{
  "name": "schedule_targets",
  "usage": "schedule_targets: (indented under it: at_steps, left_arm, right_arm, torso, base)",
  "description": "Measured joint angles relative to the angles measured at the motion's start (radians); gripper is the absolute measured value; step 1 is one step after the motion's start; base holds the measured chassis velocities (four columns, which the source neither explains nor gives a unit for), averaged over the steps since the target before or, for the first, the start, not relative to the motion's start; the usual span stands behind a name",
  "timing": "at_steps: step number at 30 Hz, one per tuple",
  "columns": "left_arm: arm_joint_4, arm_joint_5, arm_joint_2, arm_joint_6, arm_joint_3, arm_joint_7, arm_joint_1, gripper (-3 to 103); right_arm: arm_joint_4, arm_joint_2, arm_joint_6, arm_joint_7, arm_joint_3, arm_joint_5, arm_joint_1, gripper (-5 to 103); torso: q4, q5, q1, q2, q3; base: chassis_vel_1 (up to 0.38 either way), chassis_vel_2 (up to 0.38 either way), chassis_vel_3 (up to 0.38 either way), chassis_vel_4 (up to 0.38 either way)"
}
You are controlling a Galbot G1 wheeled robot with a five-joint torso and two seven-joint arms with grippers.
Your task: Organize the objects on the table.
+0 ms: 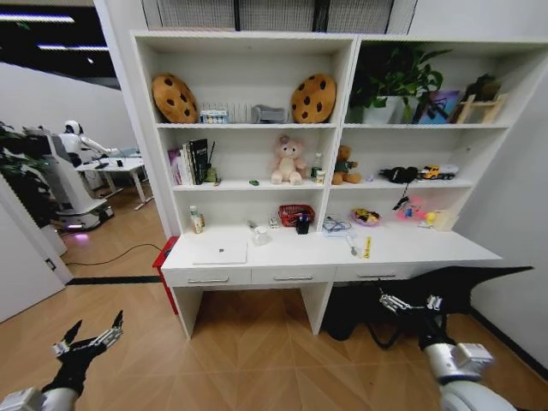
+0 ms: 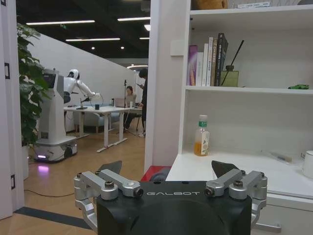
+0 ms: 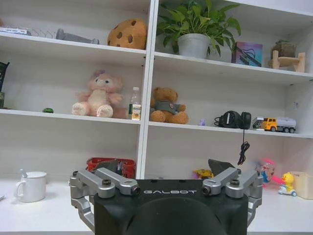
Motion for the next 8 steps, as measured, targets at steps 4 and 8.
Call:
schedule_targets:
  at_steps: [4, 8]
  left_arm:
    - [0.0, 0.0, 0.0, 0.0, 0.0, 0.0, 0.0, 100]
    - [0.0, 0.0, 0.0, 0.0, 0.0, 0.0, 0.0, 100]
  right_arm:
    - [0.0, 0.0, 0.0, 0.0, 0.0, 0.0, 0.0, 100]
    - [0.0, 0.0, 0.0, 0.0, 0.0, 0.0, 0.0, 100]
  torso:
    - [0.0004, -0.0006, 0.0, 0.0, 0.0]
    - [0.0003, -0.0004, -0.001, 0.0, 0.0]
  base:
    - [-0.007, 0.021, 0.044, 0.002]
    - [0.0, 0.0, 0.0, 0.0]
